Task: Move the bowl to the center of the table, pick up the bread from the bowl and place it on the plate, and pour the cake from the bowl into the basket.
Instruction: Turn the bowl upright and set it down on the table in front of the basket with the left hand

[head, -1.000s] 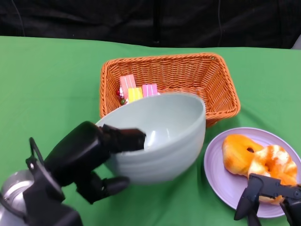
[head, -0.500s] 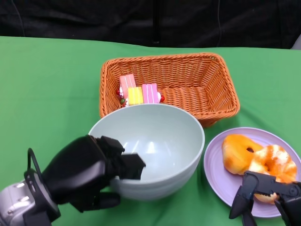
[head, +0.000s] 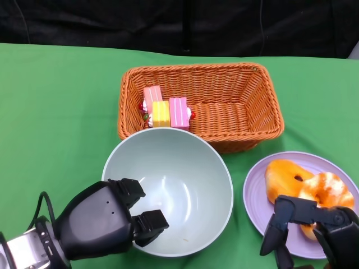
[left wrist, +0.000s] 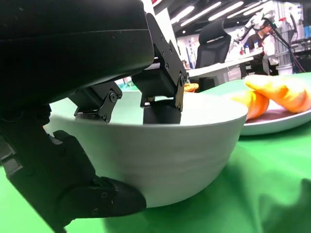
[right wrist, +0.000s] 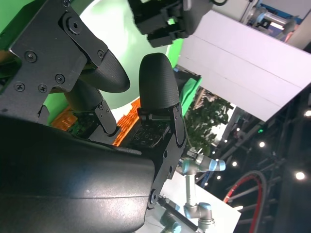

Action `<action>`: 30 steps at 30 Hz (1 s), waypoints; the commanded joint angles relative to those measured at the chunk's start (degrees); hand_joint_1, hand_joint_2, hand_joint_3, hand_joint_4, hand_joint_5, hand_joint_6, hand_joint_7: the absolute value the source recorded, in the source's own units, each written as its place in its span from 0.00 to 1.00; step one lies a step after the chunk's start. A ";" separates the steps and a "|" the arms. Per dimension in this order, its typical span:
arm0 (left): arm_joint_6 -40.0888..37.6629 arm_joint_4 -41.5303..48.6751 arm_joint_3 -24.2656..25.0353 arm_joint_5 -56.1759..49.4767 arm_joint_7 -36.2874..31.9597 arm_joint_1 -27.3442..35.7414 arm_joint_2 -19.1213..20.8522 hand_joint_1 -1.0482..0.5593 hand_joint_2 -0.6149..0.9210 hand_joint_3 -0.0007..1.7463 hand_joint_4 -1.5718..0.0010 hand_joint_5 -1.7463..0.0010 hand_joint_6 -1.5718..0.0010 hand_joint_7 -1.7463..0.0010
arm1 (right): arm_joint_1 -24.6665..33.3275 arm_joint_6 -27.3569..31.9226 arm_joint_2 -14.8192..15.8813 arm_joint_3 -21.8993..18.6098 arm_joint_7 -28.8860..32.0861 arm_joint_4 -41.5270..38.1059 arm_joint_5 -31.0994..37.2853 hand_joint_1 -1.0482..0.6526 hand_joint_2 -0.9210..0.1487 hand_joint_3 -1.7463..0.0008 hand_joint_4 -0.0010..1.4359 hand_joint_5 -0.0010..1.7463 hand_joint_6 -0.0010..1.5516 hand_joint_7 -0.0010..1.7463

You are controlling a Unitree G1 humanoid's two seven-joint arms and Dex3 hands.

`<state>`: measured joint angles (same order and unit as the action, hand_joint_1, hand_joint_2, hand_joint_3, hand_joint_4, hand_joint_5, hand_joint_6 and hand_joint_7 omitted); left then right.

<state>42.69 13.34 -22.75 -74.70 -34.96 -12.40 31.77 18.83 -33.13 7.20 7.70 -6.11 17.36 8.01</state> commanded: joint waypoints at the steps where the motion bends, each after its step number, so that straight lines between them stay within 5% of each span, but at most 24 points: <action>1: -4.58 3.03 -3.74 -3.02 -0.48 -1.74 1.60 0.45 0.86 0.11 0.37 0.00 0.39 0.38 | -1.90 1.83 -1.05 1.88 -0.32 1.39 -0.40 0.58 0.70 0.00 0.65 1.00 0.57 0.83; 4: -6.87 4.43 -6.26 -2.97 -0.76 -2.55 1.75 0.44 0.89 0.05 0.38 0.00 0.37 0.47 | -3.03 2.60 -1.89 2.79 0.10 1.42 -0.15 0.59 0.71 0.00 0.65 0.99 0.57 0.83; 15: -9.66 3.66 -10.94 0.99 3.04 -3.44 3.79 0.42 0.92 0.02 0.40 0.00 0.37 0.53 | -3.84 3.62 -3.71 4.16 0.86 0.65 -0.11 0.59 0.70 0.00 0.65 0.99 0.57 0.84; 17: -7.21 0.93 -10.05 8.97 12.56 -2.06 5.01 0.41 0.96 0.01 0.52 0.11 0.43 0.66 | -3.52 2.99 -4.10 4.37 1.20 -0.09 -0.14 0.60 0.70 0.00 0.65 0.99 0.57 0.84; 21: -7.52 -4.12 -8.68 17.10 24.48 -0.35 6.55 0.39 0.99 0.00 0.60 0.55 0.50 0.94 | -3.49 2.84 -4.28 4.53 1.05 -0.57 -0.77 0.60 0.68 0.00 0.65 0.99 0.56 0.84; 25: -9.04 -7.23 -7.43 17.88 29.75 0.67 7.16 0.31 1.00 0.04 0.66 0.70 0.59 0.99 | -3.55 3.01 -4.49 4.55 1.22 -0.84 -0.54 0.60 0.68 0.00 0.65 0.99 0.56 0.84; 30: -10.86 -10.35 -5.93 19.30 34.59 2.39 7.59 0.23 1.00 0.11 0.74 0.76 0.68 1.00 | -3.32 2.60 -4.69 4.47 1.68 -1.04 -0.03 0.60 0.68 0.00 0.66 0.99 0.56 0.84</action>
<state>32.45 4.33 -29.78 -56.65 -2.44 -11.17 37.75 15.23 -29.79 2.68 12.41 -5.09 16.70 8.29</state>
